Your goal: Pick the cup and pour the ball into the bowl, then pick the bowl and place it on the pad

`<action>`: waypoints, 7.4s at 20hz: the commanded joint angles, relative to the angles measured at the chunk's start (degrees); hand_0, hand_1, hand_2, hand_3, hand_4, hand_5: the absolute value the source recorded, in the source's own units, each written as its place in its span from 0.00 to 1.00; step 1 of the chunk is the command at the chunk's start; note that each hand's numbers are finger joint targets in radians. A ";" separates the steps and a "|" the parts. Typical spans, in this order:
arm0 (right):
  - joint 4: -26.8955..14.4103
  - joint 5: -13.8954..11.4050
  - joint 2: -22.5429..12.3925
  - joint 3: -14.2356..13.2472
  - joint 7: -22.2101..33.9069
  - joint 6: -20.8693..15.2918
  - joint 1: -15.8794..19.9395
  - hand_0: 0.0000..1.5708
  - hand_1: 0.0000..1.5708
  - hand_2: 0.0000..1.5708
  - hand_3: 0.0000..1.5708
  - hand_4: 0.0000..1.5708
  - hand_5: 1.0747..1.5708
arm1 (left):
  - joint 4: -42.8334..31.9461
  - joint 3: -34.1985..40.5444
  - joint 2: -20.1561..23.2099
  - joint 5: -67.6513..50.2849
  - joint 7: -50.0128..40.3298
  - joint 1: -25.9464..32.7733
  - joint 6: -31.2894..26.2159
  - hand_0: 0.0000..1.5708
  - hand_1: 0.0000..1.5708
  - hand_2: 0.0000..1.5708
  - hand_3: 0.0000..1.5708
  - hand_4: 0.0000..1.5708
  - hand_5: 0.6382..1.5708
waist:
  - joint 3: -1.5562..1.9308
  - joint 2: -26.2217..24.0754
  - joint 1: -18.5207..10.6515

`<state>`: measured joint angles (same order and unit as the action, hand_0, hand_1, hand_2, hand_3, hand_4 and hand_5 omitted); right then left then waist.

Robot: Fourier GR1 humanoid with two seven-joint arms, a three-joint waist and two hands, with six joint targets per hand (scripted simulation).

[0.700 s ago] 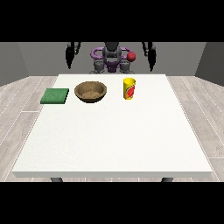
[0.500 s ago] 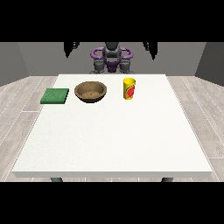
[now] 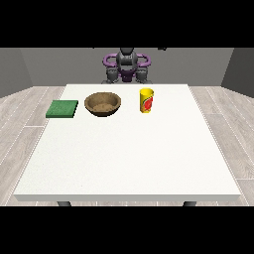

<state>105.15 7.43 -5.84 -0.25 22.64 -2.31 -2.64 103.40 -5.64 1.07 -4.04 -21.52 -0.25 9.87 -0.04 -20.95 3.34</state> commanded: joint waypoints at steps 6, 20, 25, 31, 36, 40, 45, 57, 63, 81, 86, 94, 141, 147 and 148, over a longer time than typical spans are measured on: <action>6.35 1.44 -0.80 -4.45 -0.90 -1.38 6.01 0.00 0.00 0.00 0.00 0.48 0.96 | 4.03 -4.61 -1.05 6.48 -3.26 -12.48 7.23 0.00 0.00 0.00 0.00 0.38 0.98 | 0.08 13.86 -0.74; -2.35 3.38 -0.23 -5.96 -23.54 6.56 8.10 0.00 0.00 0.00 0.00 0.43 0.95 | -20.32 4.55 -0.36 5.33 35.13 -13.49 2.57 0.00 0.00 0.00 0.00 0.26 0.91 | 0.04 35.51 3.82; -5.44 8.17 -4.88 -12.40 -19.45 8.27 11.81 0.00 0.00 0.00 0.00 0.43 0.98 | -30.92 6.21 0.33 3.38 42.14 -13.72 -2.04 0.00 0.00 0.00 0.00 0.03 0.88 | 0.03 33.07 2.27; -8.78 5.20 -3.50 -10.04 -22.32 8.55 11.08 0.00 0.00 0.00 0.00 0.43 0.98 | -44.96 11.50 2.49 1.83 46.12 -23.12 -3.60 0.00 0.00 0.00 0.00 0.09 0.85 | 0.03 33.07 3.29; -14.76 6.77 -6.47 -14.27 -26.09 10.83 13.64 0.00 0.00 0.00 0.00 0.43 0.98 | -50.83 11.17 1.33 3.07 52.35 -23.59 -3.37 0.00 0.00 0.00 0.00 0.12 0.84 | 0.03 34.96 2.54; -11.00 9.14 -6.47 -13.29 -19.66 10.12 14.92 0.00 0.00 0.00 0.00 0.43 0.99 | -59.68 14.67 2.22 1.83 56.04 -28.14 -2.85 0.00 0.00 0.00 0.00 0.23 0.89 | 0.01 33.80 4.75; -8.00 12.01 -9.09 -14.77 -20.87 14.25 14.14 0.00 0.00 0.00 0.08 0.41 0.99 | -63.88 15.74 3.97 5.85 63.33 -26.99 4.51 0.73 0.73 1.00 1.00 0.83 0.90 | -0.02 38.08 9.44; -19.67 15.60 -15.10 -20.60 -18.86 18.86 13.75 0.00 0.00 0.00 0.20 0.41 0.99 | -65.54 7.11 -0.42 17.35 48.51 -33.29 20.61 0.81 0.81 1.00 1.00 0.90 0.85 | 0.12 26.67 6.65; -23.61 16.12 -14.54 -19.58 -16.98 19.54 13.94 0.00 0.00 0.00 0.15 0.41 0.99 | -71.55 -4.39 4.25 35.88 34.84 -38.69 30.67 0.86 0.86 1.00 1.00 0.90 0.97 | 0.43 21.49 7.95; -40.71 15.15 -17.23 -22.31 -24.30 25.31 16.03 0.00 0.00 0.00 0.10 0.44 0.97 | -79.31 -29.74 -1.04 67.50 -8.26 -57.26 17.14 0.87 0.87 1.00 1.00 0.84 0.99 | 0.16 17.44 4.36; -42.97 13.75 -17.39 -21.49 -24.64 25.37 16.55 0.00 0.00 0.00 0.17 0.44 0.97 | -79.08 -35.82 -1.06 73.49 -13.31 -61.65 6.31 0.89 0.89 1.00 1.00 0.66 1.00 | 0.16 15.86 4.96; -44.64 12.82 -15.76 -20.23 -24.15 23.35 18.46 0.00 0.00 0.00 0.22 0.44 0.96 | -68.59 -42.47 -1.06 74.82 -13.19 -58.00 -8.39 0.12 0.12 0.79 1.00 0.71 1.00 | 0.08 14.12 5.65; -69.36 7.82 -5.32 -20.63 -46.76 10.44 27.09 0.00 0.00 0.00 0.00 0.33 0.96 | -32.91 28.28 30.25 -10.97 8.49 -42.28 -27.42 0.00 0.00 0.00 0.00 0.65 0.97 | 0.09 29.29 -11.64; -71.06 6.32 -4.67 -20.18 -53.62 9.79 26.09 0.00 0.00 0.00 0.00 0.28 0.95 | -30.47 30.05 32.83 -12.56 10.67 -41.95 -29.07 0.00 0.00 0.00 0.00 0.65 0.97 | 0.10 33.61 -13.43; -72.26 8.48 -6.78 -22.38 -52.31 10.66 29.53 0.00 0.00 0.00 0.00 0.29 0.95 | -27.82 28.39 29.74 -11.80 10.33 -42.42 -26.04 0.00 0.00 0.00 0.00 0.65 0.97 | 0.13 34.71 -13.72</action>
<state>37.37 15.10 -10.63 -20.85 -29.14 8.43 24.09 72.77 23.25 31.84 -15.34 -10.82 -42.80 -17.50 -1.02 11.34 -9.80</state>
